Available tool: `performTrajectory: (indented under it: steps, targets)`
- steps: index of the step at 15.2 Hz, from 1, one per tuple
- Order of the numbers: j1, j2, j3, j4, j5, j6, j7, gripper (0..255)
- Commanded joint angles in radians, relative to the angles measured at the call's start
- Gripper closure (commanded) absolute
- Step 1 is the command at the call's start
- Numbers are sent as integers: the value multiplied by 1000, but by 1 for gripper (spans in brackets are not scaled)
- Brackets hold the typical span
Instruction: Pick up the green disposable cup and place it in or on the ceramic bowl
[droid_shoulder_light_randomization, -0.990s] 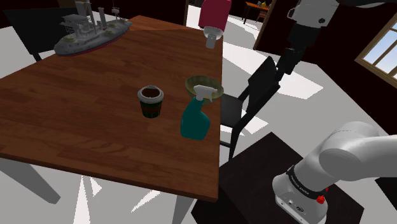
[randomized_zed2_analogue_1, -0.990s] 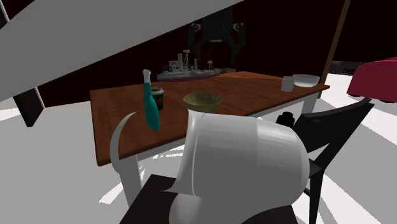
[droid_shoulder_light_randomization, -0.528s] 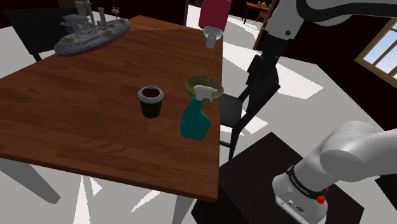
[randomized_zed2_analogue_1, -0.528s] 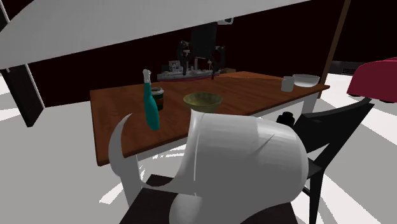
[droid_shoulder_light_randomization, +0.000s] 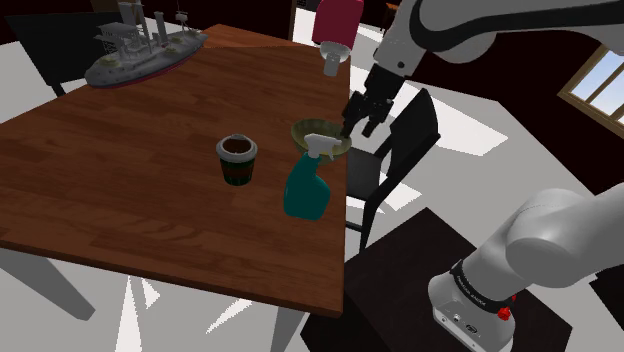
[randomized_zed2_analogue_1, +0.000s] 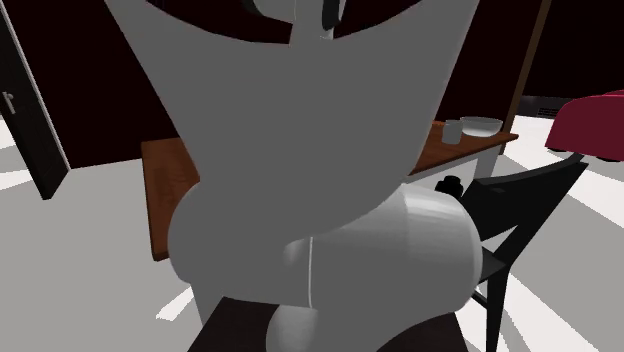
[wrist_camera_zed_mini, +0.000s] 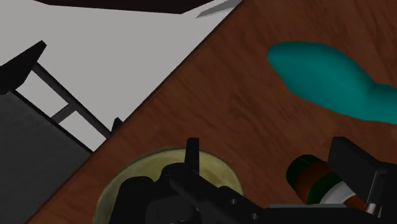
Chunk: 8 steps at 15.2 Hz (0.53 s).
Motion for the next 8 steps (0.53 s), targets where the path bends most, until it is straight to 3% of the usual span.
performTrajectory:
  steps: [1,8]
  targets:
    - [14,57,8,15,43,63,0,0]
    - [64,275,35,124,189,242,-16,0]
